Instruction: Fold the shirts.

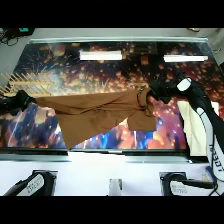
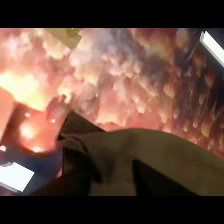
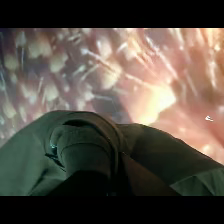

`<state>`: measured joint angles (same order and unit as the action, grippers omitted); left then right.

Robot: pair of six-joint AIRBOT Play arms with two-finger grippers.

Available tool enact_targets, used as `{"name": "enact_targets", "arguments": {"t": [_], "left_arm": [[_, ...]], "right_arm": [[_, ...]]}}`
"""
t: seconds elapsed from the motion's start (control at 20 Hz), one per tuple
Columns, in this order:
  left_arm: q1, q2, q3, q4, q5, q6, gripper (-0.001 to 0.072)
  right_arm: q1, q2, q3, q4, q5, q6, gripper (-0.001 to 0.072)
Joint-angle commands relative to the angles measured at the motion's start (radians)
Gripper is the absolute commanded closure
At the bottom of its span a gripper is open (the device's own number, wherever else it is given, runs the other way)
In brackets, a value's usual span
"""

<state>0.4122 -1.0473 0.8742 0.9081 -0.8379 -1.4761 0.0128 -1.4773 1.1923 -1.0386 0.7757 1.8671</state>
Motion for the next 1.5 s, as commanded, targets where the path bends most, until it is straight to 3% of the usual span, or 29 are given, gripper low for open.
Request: {"name": "enact_targets", "arguments": {"t": [0.0, 0.05, 0.1, 0.25, 0.35, 0.55, 0.8, 1.1, 1.15, 1.25, 1.3, 1.4, 1.45], "left_arm": [[-0.013, -0.031, -0.006, -0.008, -0.074, 0.006, 0.0082], [-0.001, -0.031, 0.003, 0.016, -0.165, 0.040, 0.0083], [0.013, -0.031, 0.009, 0.061, -0.257, 0.054, 0.0083], [0.050, -0.029, -0.002, 0.248, -0.520, 0.050, 0.0094], [0.046, -0.016, -0.062, 0.263, -0.559, 0.038, 0.0094], [-0.005, -0.016, -0.273, 0.166, -0.514, 0.032, 0.0092], [-0.099, -0.017, -0.449, 0.038, -0.365, 0.031, 0.0092], [-0.199, -0.017, -0.484, -0.082, -0.186, 0.008, 0.0103], [-0.217, -0.018, -0.485, -0.082, -0.150, -0.019, 0.0110], [-0.259, -0.024, -0.484, -0.082, -0.087, -0.069, 0.0121], [-0.278, -0.031, -0.484, -0.082, -0.071, -0.085, 0.0240], [-0.314, -0.049, -0.484, -0.082, -0.050, -0.095, 0.0358], [-0.322, -0.055, -0.484, -0.081, -0.044, -0.100, 0.0504]], "right_arm": [[-0.035, -0.026, 0.018, 0.086, -0.088, -0.066, 0.0351], [-0.067, -0.010, 0.043, 0.081, -0.058, -0.135, 0.0281], [-0.112, 0.011, 0.078, 0.058, -0.009, -0.194, 0.0281], [-0.264, 0.064, 0.153, -0.092, 0.204, -0.211, 0.0282], [-0.342, 0.068, 0.151, -0.144, 0.376, -0.229, 0.0287], [-0.362, 0.066, 0.077, -0.163, 0.533, -0.328, 0.0286], [-0.362, 0.066, 0.036, -0.139, 0.517, -0.331, 0.0287], [-0.362, 0.064, 0.035, -0.138, 0.505, -0.349, 0.0277], [-0.362, 0.059, 0.035, -0.137, 0.507, -0.350, 0.0266], [-0.362, 0.046, 0.035, -0.127, 0.509, -0.358, 0.0173], [-0.362, 0.038, 0.035, -0.112, 0.509, -0.366, 0.0173], [-0.362, 0.022, 0.035, -0.088, 0.506, -0.373, 0.0173], [-0.362, 0.011, 0.035, -0.085, 0.505, -0.372, 0.0173]]}}
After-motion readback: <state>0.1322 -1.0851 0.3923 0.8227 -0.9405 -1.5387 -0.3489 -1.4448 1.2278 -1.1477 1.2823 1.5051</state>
